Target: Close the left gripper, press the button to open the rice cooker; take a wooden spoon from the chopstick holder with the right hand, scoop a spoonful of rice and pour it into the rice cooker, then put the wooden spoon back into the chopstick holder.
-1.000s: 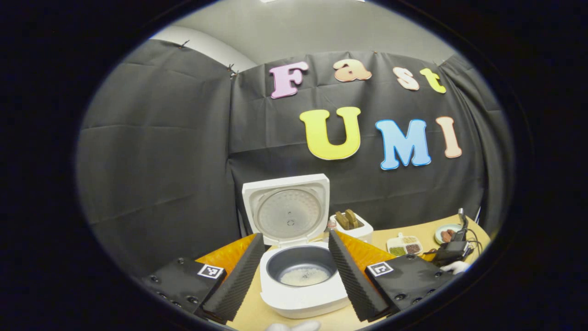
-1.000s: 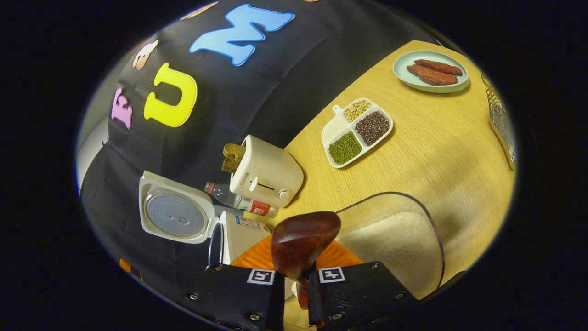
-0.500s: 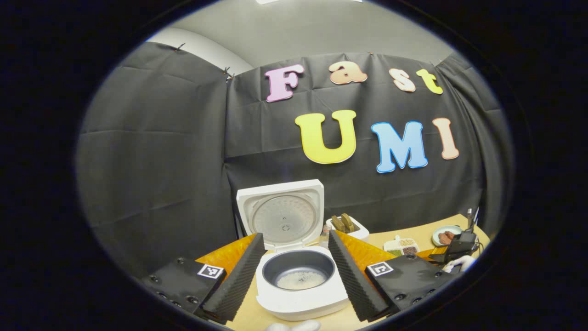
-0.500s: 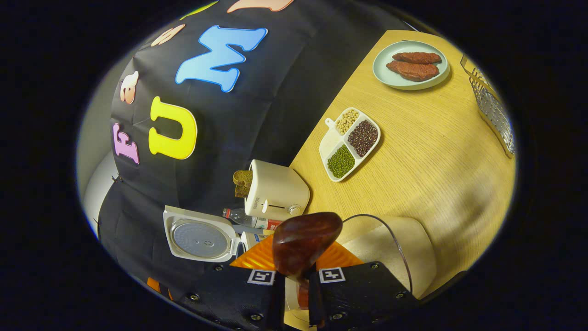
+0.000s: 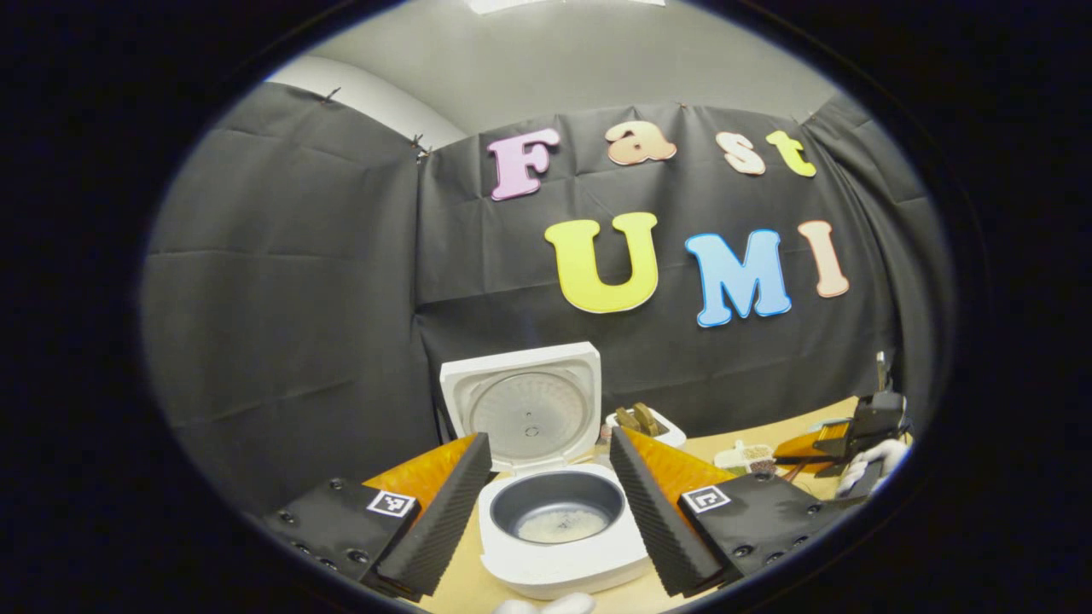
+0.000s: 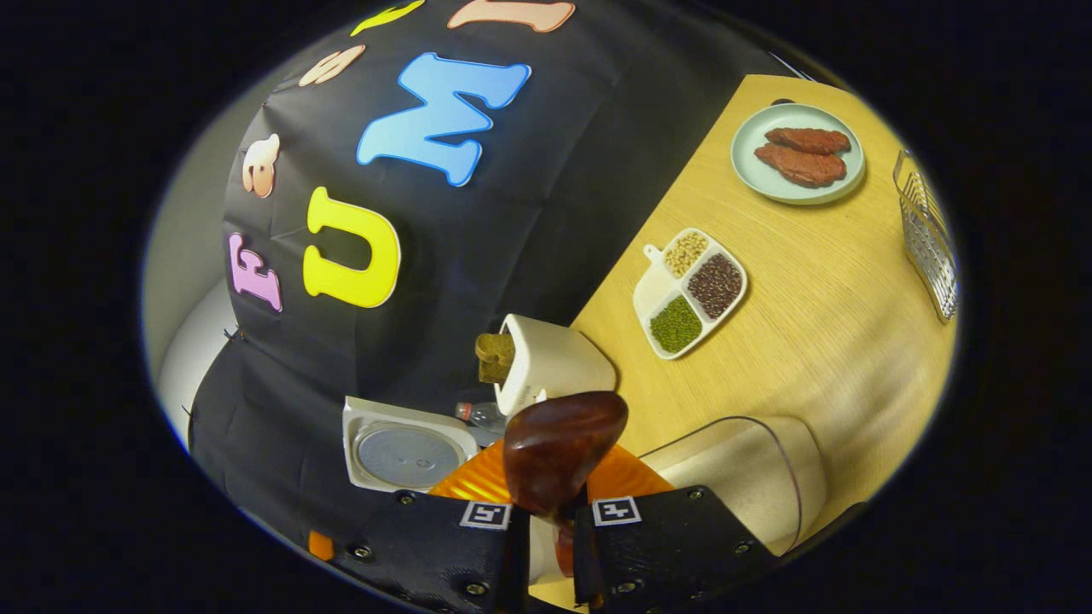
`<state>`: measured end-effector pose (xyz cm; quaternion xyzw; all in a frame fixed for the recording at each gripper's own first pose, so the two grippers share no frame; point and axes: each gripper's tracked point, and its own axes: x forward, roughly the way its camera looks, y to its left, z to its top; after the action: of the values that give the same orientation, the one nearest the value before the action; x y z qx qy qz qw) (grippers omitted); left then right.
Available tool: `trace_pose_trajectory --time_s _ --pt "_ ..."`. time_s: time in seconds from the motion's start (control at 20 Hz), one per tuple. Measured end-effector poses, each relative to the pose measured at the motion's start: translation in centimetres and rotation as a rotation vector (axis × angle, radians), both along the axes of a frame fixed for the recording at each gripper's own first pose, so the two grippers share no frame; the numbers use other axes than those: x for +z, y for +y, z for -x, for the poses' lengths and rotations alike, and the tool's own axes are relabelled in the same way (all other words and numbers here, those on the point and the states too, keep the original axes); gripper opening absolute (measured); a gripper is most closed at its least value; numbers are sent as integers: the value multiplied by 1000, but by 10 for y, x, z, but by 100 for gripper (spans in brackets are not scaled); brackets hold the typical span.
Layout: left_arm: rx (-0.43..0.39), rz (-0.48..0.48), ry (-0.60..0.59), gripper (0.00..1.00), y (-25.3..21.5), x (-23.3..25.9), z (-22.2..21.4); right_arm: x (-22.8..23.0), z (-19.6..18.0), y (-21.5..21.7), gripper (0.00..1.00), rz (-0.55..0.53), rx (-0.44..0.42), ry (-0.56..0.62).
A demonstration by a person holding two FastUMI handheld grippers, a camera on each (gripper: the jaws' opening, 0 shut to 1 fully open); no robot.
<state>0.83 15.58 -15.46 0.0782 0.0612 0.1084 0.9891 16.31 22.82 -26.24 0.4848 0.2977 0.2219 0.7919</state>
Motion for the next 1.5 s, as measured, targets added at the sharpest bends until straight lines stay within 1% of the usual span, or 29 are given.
trace_pose_trajectory --time_s 0.1,0.15,0.2,0.4,0.45,0.5,0.6,0.7,0.85,0.95,1.05,1.15,1.35,1.5 --pt "9 5 -8 99 7 -1 4 29 -4 14 20 -4 13 -26" --pt "13 15 -8 99 11 -4 8 47 -4 24 20 -5 21 -40" --pt "19 22 -15 97 13 -4 11 59 -8 36 20 -5 30 -51" --pt "44 55 -23 95 26 -10 22 93 -6 102 20 -6 104 -74" --pt "52 67 -25 99 28 -13 24 97 -4 122 20 -3 130 -82" --pt "58 80 -23 95 31 -14 25 97 -1 138 20 0 154 -80" --pt "77 100 -21 96 36 -20 28 88 4 178 20 -4 200 -72" --pt "89 127 -19 99 37 -23 33 83 11 218 20 -12 252 -45" --pt "92 126 -18 96 36 -27 36 60 20 254 20 -12 289 0" --pt "108 130 -19 96 40 -28 40 47 22 265 20 13 299 9" --pt "116 148 -15 96 41 -33 43 35 15 265 21 84 278 -15" --pt "125 158 1 96 44 -42 44 32 7 263 21 151 250 -74" --pt "150 139 29 97 51 -55 52 27 -5 262 20 300 235 -212" --pt "159 142 46 96 50 -61 58 25 -4 267 20 407 243 -314"
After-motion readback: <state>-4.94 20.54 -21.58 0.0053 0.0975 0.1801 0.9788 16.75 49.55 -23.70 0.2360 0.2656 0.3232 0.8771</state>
